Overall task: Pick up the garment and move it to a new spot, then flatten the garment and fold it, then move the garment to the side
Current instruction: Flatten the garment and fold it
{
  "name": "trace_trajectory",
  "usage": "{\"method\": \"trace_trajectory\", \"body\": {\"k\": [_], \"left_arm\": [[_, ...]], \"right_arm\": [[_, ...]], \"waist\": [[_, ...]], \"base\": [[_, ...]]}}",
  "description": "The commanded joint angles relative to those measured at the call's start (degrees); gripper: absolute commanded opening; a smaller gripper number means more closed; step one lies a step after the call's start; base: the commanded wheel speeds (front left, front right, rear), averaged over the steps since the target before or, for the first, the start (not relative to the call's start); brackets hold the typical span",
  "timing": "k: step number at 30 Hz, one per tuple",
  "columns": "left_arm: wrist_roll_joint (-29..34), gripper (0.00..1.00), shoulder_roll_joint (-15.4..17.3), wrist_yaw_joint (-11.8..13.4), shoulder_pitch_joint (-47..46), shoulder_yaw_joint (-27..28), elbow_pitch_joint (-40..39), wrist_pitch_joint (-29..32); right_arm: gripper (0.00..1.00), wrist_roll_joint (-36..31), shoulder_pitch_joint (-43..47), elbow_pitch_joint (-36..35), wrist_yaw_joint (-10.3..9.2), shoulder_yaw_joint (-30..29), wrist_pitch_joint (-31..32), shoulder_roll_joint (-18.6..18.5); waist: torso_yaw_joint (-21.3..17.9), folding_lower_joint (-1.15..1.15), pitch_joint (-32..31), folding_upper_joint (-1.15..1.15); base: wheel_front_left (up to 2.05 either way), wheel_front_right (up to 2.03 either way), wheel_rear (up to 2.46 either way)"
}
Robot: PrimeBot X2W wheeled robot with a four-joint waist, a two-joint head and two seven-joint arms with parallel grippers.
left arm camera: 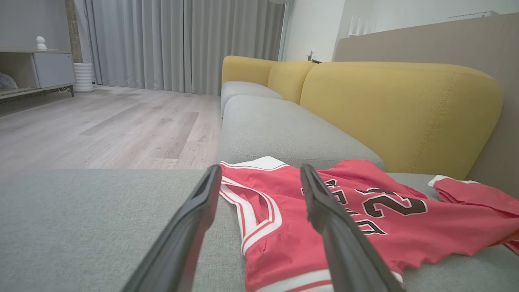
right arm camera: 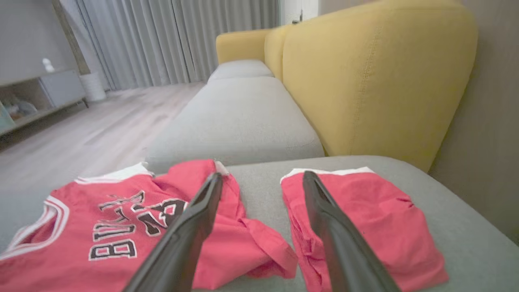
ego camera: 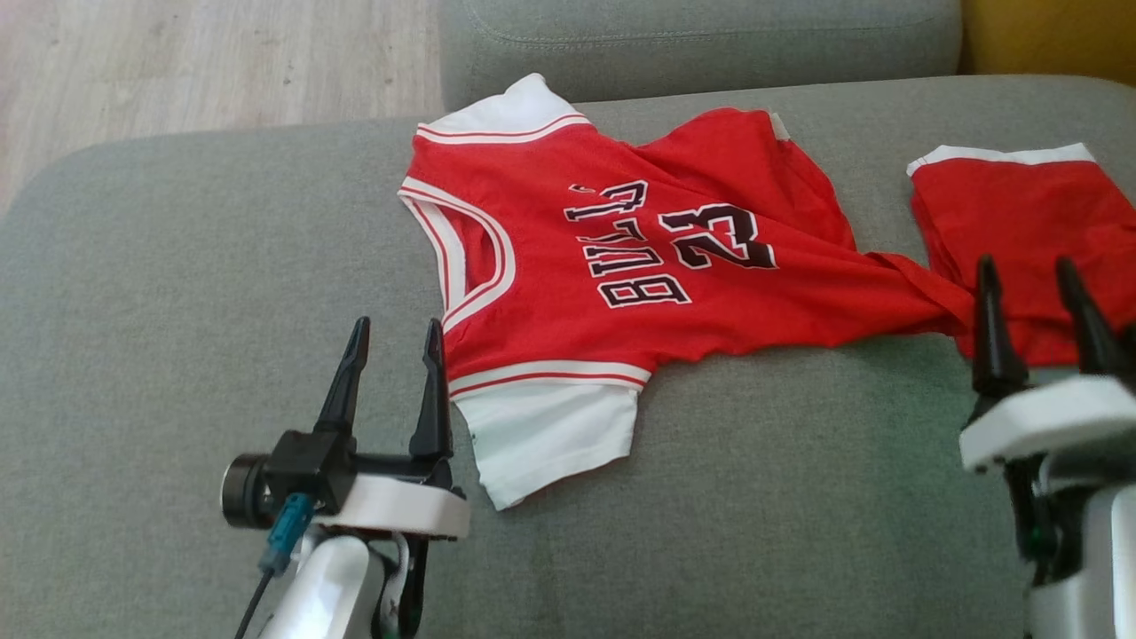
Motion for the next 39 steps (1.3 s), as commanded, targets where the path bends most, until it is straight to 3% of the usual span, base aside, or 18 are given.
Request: {"method": "trace_trajectory", "body": {"k": [1,10,20,31,32,33,39], "left_arm": [[-0.5,1.0,1.06,0.56,-0.93,1.59,-1.72,-0.21],[-0.78,1.0,2.17,1.29,-2.22,1.9,-0.52,2.23],[-1.63,1.0,3.21,1.26,-7.08,1.08,9.61,12.32],[-4.39,1.0,2.71,0.21,-9.1,1.53,16.32,15.04],[-4.53,0.94,2.68,-0.23,-9.26,1.36,16.72,14.98],[-4.71,0.0,2.64,-0.54,-9.41,1.33,17.04,14.72],[-5.16,0.0,3.24,-0.5,-10.17,2.47,17.21,10.62]], "right_arm": [[1.0,2.13,0.21,-2.94,0.39,1.24,-4.0,-0.06],[1.0,8.18,0.66,-2.51,0.39,4.72,-16.53,0.08],[1.0,9.25,0.13,-0.16,0.39,8.34,-19.73,0.09],[1.0,9.51,-1.18,1.71,0.39,8.58,-21.49,0.09],[1.0,9.41,-1.22,1.79,0.39,8.63,-21.55,0.09],[1.0,9.29,-1.26,1.89,0.39,8.71,-21.6,0.09],[1.0,8.95,-1.21,2.5,0.39,9.32,-21.71,0.09]], "waist": [[-0.3,0.0,0.2,0.0],[-2.01,0.0,2.82,0.0],[-5.07,0.0,6.25,0.0],[-7.4,0.0,7.76,0.0],[-7.46,0.0,7.81,0.0],[-7.52,0.0,7.85,0.0],[-7.33,0.0,7.83,0.0]], "base": [[0.0,0.0,0.0],[0.0,0.0,0.0],[0.0,0.0,0.0],[0.0,0.0,0.0],[0.0,0.0,0.0],[0.0,0.0,0.0],[0.0,0.0,0.0]]}}
